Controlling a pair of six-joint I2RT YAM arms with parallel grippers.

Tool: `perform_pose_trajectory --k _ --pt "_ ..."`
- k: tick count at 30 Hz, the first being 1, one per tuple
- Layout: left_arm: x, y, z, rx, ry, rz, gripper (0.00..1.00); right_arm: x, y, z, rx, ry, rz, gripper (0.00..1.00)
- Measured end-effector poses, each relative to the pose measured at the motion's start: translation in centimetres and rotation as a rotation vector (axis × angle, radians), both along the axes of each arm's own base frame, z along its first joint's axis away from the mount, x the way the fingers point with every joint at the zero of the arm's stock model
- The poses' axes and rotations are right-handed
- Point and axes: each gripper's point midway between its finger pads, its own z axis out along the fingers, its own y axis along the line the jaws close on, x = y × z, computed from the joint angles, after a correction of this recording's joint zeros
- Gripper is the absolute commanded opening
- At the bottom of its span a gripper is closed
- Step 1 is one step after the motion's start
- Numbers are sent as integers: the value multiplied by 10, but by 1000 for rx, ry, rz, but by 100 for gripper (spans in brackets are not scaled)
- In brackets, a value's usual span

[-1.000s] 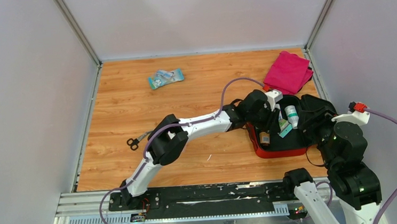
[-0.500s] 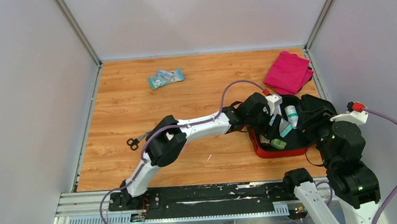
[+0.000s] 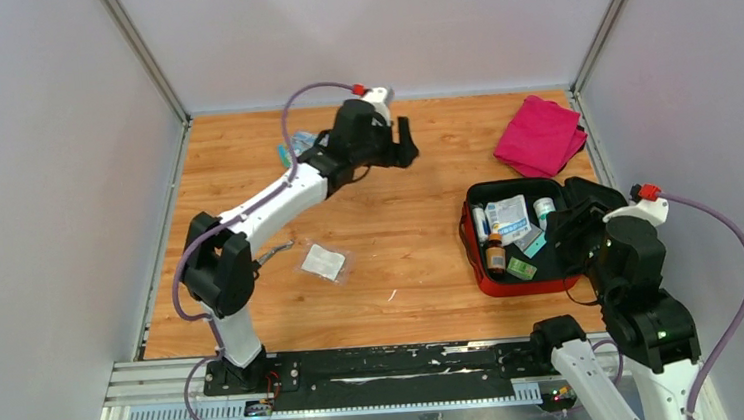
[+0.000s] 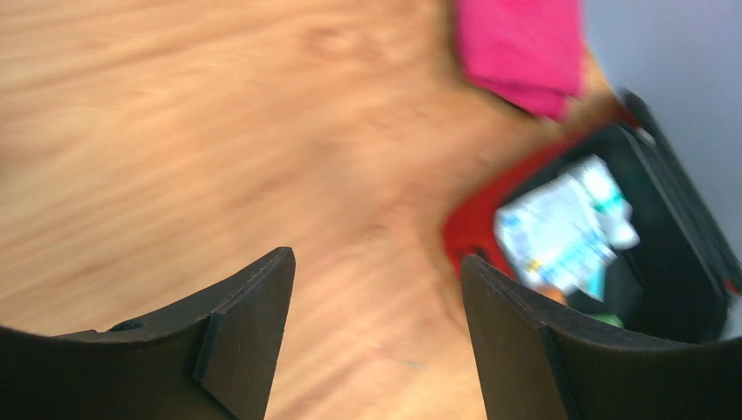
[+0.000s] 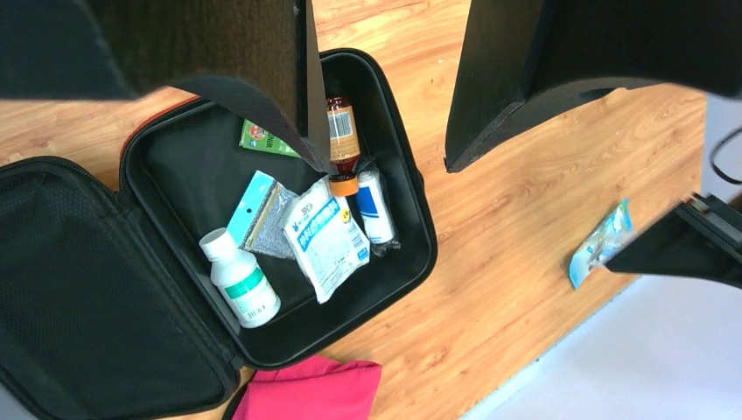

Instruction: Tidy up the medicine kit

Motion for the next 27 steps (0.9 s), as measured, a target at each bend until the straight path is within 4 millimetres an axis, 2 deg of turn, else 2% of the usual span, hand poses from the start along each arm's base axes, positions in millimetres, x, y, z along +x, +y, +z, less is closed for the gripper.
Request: perform_pose_trajectory --k 3,7,10,15,19,23,27 --pt "47 58 -2 26 -7 173 75 4 4 -6 2 30 19 56" --pt "91 134 -26 94 37 390 77 8 9 -13 5 63 42 56" --pt "118 176 -49 154 77 520 78 11 13 -19 7 87 56 56" --pt "157 205 -83 243 125 636 81 15 17 -24 12 111 77 56" --pt "172 220 -100 309 140 700 85 17 20 -26 10 124 92 56" --pt "180 232 -105 356 139 752 90 17 21 -27 0 131 102 56" --pt "196 245 -101 384 117 812 91 18 21 -28 -8 138 110 56"
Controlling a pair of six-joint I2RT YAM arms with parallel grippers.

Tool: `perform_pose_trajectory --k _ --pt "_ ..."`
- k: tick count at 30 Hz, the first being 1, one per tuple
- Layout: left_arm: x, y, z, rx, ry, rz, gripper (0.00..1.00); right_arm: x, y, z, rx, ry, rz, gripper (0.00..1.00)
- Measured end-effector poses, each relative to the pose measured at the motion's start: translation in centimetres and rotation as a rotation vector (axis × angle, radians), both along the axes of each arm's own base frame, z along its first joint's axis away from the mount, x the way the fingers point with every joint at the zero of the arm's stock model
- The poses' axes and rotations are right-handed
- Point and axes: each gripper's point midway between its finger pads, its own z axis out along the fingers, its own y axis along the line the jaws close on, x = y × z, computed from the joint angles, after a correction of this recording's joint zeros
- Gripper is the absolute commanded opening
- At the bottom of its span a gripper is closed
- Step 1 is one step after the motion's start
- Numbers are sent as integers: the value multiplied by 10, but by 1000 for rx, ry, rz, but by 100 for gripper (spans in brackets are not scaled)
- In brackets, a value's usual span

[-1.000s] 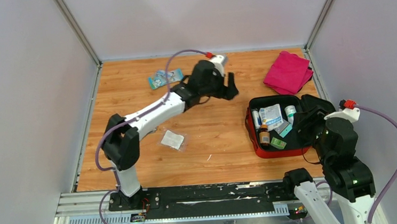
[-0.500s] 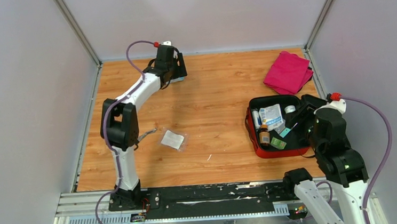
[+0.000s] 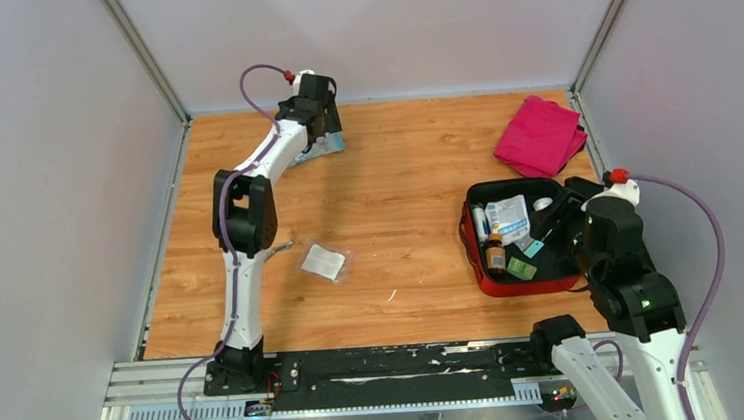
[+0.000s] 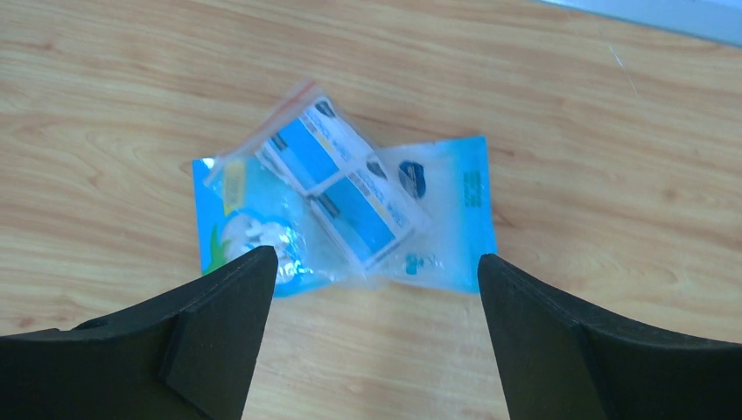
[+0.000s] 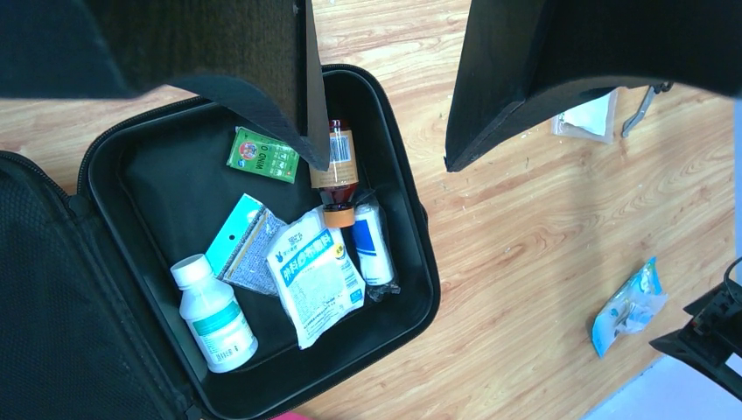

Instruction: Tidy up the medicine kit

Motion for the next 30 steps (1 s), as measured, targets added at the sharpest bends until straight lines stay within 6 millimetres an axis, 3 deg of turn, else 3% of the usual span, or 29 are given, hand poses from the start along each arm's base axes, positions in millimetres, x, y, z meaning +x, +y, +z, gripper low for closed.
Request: perform_pose_trajectory --k 4,10,17,25,30 --pt "17 9 -4 16 -4 34 91 1 1 -2 -7 11 13 57" --pt "27 16 -36 36 51 53 91 2 3 -4 -15 20 24 57" --pt "28 19 -66 32 114 46 79 2 2 -4 -27 24 30 57" --pt "26 19 -71 30 129 21 65 3 3 -5 -27 29 37 57" --pt "13 16 -73 21 150 -27 59 3 5 -10 -24 37 45 57"
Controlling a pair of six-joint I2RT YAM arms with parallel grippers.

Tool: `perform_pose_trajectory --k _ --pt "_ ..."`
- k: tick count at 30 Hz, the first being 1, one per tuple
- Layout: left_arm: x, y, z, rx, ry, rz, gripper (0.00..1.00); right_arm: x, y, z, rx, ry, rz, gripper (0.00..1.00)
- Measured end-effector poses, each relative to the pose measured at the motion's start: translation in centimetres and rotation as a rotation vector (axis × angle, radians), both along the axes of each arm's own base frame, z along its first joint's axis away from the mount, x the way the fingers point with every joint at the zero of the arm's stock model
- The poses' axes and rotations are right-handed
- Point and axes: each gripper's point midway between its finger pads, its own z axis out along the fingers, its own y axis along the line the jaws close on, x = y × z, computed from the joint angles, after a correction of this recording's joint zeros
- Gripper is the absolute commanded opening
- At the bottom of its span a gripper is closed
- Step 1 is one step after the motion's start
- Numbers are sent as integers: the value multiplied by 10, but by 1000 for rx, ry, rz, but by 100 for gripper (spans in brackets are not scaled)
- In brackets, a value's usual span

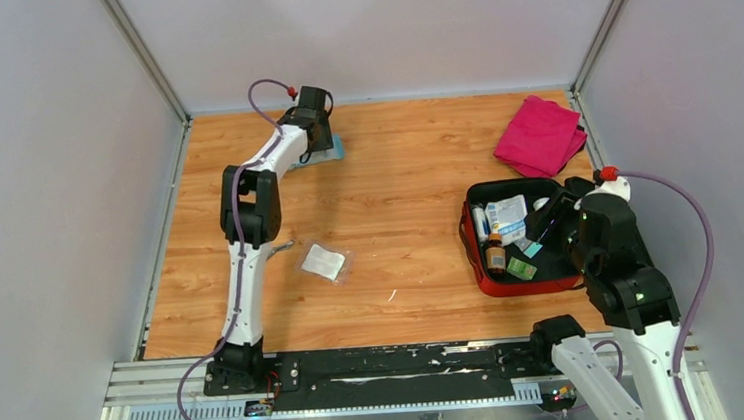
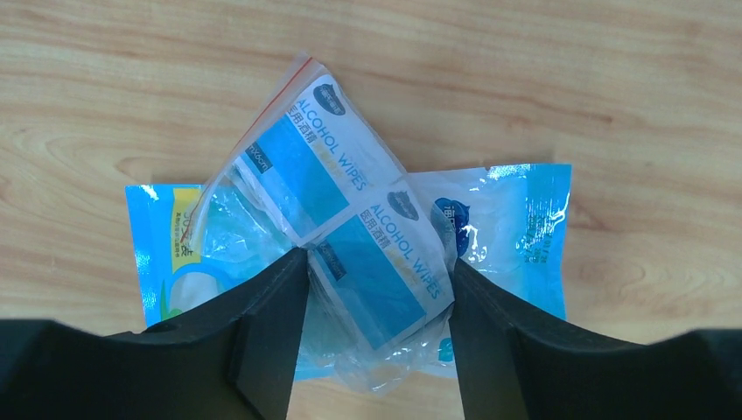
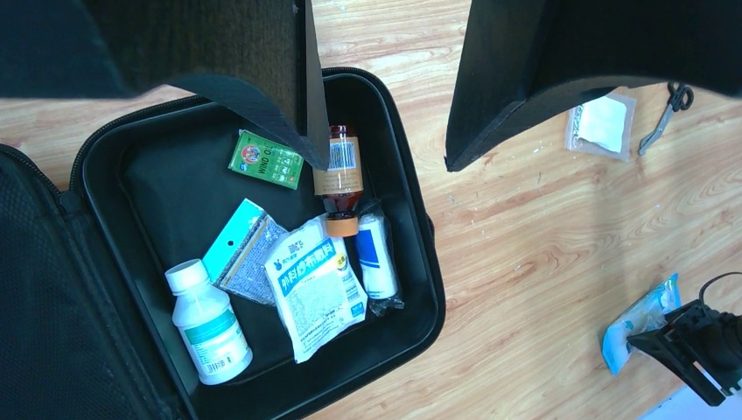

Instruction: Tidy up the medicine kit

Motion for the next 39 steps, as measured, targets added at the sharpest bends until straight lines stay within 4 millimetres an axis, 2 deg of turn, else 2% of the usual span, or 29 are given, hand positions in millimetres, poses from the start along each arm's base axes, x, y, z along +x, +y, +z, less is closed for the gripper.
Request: perform_pose_trajectory --k 6,8,11,14,18,20,25,28,34,39 --pt "-33 -4 -1 -8 43 -54 57 2 3 -6 10 8 11 57" --pt "-52 -9 -2 -4 62 -79 56 3 5 -9 18 12 17 57" --pt "-77 -25 -1 9 85 -131 55 3 8 -13 29 19 24 57" --pt "-110 -51 -1 17 106 -206 54 4 10 -14 37 19 31 57" --pt "-149 -75 1 10 129 -286 52 5 12 -15 44 18 39 56" --pt "-173 -83 3 -5 142 -324 51 6 14 -17 49 20 45 56" --pt "-210 -96 11 -31 138 -383 42 8 17 -23 67 30 51 56" --pt "-228 -107 18 -48 126 -422 40 10 21 -27 86 38 58 55" --pt "-242 -122 33 -71 98 -469 38 14 30 -33 127 55 78 54" --pt "-248 -135 64 -112 33 -510 38 21 42 -32 173 67 114 53"
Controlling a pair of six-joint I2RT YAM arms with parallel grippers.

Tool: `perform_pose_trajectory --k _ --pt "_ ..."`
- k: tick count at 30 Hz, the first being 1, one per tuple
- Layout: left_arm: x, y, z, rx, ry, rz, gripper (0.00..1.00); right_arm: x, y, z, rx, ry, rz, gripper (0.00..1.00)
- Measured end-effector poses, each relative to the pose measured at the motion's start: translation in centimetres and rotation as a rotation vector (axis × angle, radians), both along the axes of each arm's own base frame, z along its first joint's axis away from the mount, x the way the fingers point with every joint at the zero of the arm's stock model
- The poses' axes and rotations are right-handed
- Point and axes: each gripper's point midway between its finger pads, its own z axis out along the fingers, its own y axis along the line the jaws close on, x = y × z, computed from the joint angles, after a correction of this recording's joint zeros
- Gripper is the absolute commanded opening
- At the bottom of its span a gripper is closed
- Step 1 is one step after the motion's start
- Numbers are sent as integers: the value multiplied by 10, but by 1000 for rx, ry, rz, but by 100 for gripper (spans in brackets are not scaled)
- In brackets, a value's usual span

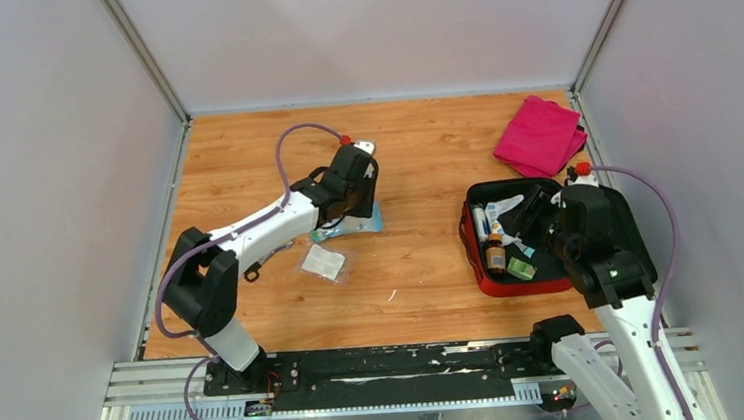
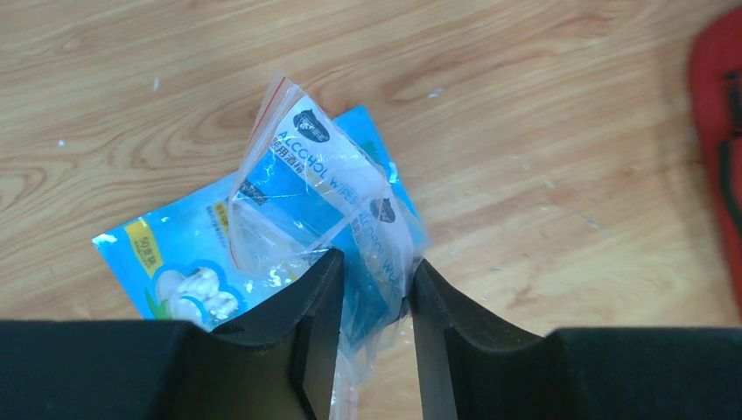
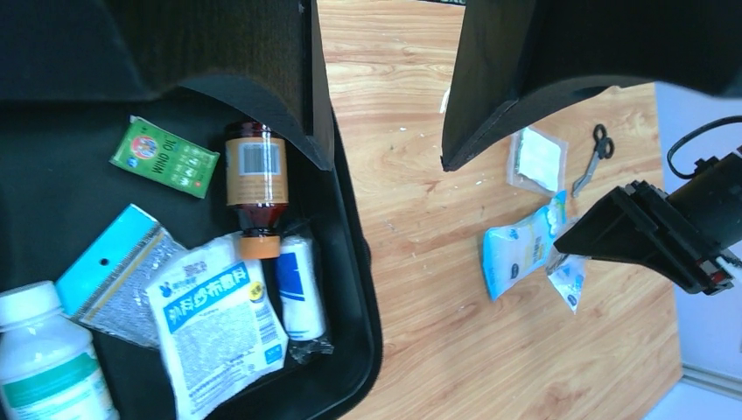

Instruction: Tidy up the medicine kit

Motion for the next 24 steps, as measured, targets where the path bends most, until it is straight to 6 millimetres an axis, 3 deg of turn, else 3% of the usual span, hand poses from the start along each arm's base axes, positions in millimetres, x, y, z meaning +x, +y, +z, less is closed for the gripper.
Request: perform_pose_trajectory --k 7,12,18,21,24 --pt "-28 -40 48 -135 -75 -132 40 8 12 1 51 7 32 53" --pt "-48 -82 69 -223 -87 -248 41 4 -3 10 12 -17 -34 53" --pt "-67 -163 108 -367 -124 -419 42 -20 -35 55 -38 -175 -165 53" --pt "-79 -197 113 -430 -120 -486 42 -33 -48 72 -59 -241 -209 53" --pt "-93 -235 103 -489 -79 -544 42 -45 -59 83 -86 -284 -243 53"
